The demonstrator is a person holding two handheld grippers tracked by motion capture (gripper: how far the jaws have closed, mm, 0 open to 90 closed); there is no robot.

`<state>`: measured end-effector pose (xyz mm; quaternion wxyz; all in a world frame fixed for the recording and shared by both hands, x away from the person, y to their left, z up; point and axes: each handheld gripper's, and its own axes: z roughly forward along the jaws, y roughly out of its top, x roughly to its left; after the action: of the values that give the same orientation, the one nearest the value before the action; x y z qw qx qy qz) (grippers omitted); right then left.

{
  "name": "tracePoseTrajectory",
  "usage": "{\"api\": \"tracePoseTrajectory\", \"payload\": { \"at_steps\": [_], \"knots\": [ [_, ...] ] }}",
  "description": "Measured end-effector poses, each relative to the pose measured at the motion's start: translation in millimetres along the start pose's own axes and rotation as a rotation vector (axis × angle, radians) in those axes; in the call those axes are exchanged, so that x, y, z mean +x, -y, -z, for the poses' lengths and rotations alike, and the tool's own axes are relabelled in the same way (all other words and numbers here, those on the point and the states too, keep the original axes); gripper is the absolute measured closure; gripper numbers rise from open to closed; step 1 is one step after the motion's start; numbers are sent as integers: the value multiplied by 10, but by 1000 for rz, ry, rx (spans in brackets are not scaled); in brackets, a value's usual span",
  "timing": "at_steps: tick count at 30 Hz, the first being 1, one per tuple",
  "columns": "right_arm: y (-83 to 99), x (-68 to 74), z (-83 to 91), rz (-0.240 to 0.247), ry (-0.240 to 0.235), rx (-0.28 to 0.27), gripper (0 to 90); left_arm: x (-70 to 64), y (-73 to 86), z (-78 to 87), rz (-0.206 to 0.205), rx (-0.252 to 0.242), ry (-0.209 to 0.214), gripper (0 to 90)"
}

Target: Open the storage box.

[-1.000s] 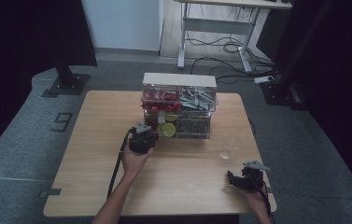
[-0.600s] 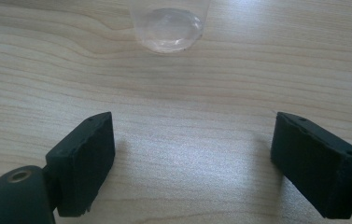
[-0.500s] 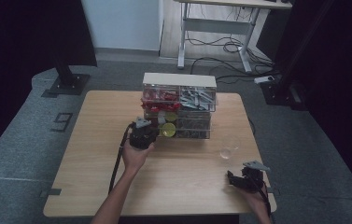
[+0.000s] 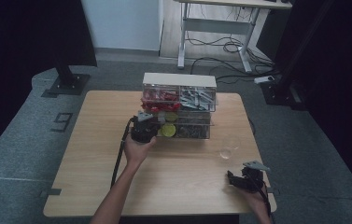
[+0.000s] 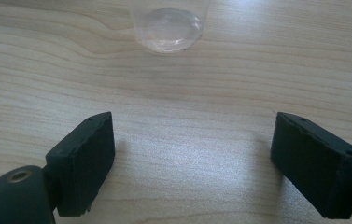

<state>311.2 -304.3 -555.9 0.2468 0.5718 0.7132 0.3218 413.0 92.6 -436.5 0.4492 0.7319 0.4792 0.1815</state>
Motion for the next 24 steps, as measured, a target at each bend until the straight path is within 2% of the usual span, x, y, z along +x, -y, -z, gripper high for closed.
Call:
{"api": "tracePoseTrajectory", "payload": {
  "at_steps": [11,24],
  "knots": [
    [0,2,1,-4,1,0,139,22,-174,-9,19,-22,-4,899],
    [11,-28,27,-45,13,-21,218,-16,-189,-57,11,-15,2,891]
  ]
}}
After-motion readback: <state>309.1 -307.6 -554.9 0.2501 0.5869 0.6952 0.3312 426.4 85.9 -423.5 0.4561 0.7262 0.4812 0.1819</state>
